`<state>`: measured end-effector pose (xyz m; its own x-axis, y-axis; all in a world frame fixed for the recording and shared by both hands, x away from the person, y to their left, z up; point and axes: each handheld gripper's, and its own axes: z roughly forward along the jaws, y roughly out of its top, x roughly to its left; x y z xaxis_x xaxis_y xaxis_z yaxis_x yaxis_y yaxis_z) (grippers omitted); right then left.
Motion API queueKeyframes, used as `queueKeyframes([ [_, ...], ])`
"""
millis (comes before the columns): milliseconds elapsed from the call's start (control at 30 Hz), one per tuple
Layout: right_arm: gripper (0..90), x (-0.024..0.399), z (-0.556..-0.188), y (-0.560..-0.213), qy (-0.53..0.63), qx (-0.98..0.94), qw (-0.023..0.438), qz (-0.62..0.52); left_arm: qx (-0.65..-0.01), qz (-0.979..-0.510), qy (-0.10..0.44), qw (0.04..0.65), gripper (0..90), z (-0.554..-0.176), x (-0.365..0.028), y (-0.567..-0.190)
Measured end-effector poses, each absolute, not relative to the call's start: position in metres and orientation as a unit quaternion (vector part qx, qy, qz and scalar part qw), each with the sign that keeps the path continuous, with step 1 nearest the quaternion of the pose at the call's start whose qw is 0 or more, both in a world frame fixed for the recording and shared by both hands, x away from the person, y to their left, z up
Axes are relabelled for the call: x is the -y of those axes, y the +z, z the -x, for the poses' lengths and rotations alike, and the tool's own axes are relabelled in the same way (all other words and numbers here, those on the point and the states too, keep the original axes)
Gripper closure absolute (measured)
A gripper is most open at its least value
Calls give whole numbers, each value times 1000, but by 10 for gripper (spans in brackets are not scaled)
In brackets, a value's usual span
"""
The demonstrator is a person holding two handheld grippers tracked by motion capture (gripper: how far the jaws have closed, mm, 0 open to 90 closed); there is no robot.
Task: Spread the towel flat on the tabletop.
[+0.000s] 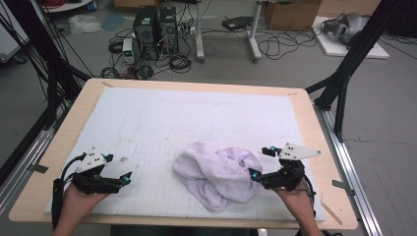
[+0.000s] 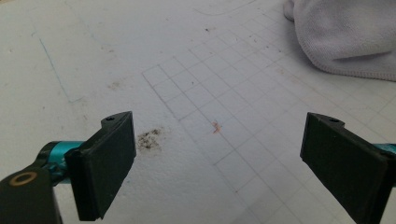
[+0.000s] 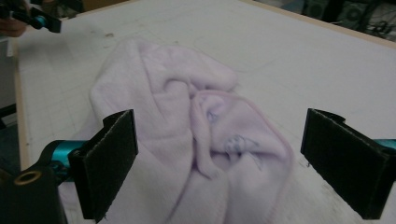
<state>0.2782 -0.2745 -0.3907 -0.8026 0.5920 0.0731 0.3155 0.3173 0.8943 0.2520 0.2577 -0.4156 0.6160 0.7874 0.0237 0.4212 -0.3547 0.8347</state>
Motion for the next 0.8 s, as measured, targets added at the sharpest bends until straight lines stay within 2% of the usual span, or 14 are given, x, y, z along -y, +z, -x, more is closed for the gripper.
queueKeyframes([
  [333,103,208,-300,-410,474,-846,72,-234,-380,-796,215,420,109,-253,-256,-417],
  [400,103,201,-305,-418,469,-849,45,-239,-380,-796,214,421,109,-253,-256,-417],
  [567,162,194,-313,-429,450,-859,13,-242,-380,-796,213,420,109,-253,-255,-418],
  [700,414,185,-310,-432,439,-870,-3,-226,-380,-797,212,419,110,-254,-254,-418],
  [800,518,188,-311,-427,436,-872,0,-222,-379,-797,212,419,112,-254,-253,-418],
])
